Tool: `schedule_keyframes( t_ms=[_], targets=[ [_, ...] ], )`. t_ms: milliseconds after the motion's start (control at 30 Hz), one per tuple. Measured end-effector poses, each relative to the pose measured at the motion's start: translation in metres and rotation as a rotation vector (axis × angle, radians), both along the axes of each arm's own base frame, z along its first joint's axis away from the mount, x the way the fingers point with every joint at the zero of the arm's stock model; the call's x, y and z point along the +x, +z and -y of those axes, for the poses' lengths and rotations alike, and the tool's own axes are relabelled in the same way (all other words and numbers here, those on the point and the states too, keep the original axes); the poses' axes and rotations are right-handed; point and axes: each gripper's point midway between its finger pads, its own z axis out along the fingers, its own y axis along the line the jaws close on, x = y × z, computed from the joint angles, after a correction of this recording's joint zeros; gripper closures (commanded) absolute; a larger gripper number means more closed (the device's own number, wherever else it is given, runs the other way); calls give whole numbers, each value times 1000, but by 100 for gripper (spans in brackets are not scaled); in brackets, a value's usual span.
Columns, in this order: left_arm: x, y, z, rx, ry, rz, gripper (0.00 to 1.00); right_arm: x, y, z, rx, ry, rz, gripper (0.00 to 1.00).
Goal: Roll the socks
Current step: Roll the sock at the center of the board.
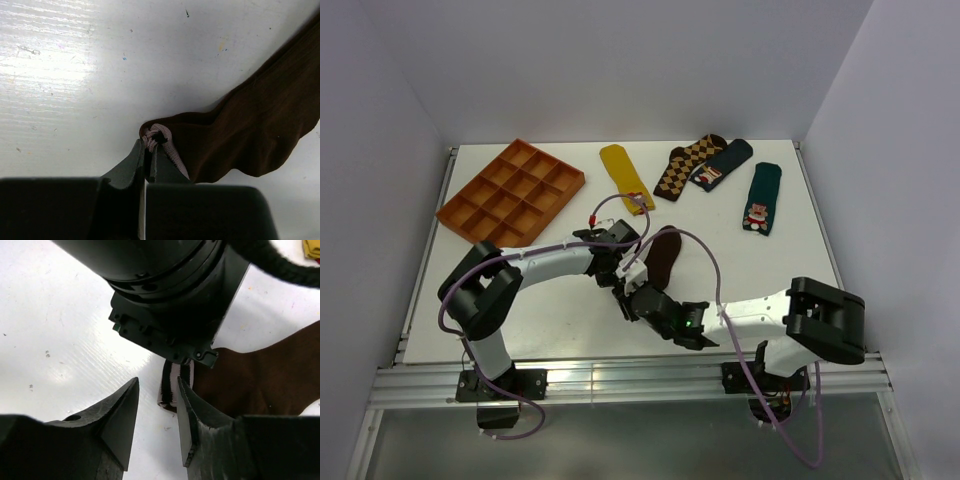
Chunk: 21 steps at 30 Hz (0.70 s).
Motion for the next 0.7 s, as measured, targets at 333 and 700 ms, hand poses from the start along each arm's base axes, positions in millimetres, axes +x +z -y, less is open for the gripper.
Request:
schedule_keyframes(
  t_ms=[333,700],
  targets=[
    [-1,0,1,-1,-18,-2,100,1,-27,7,-70,4,-33,55],
    [-1,0,1,-9,-25,-9,100,1,-54,7,-144,30,-51,55]
  ],
)
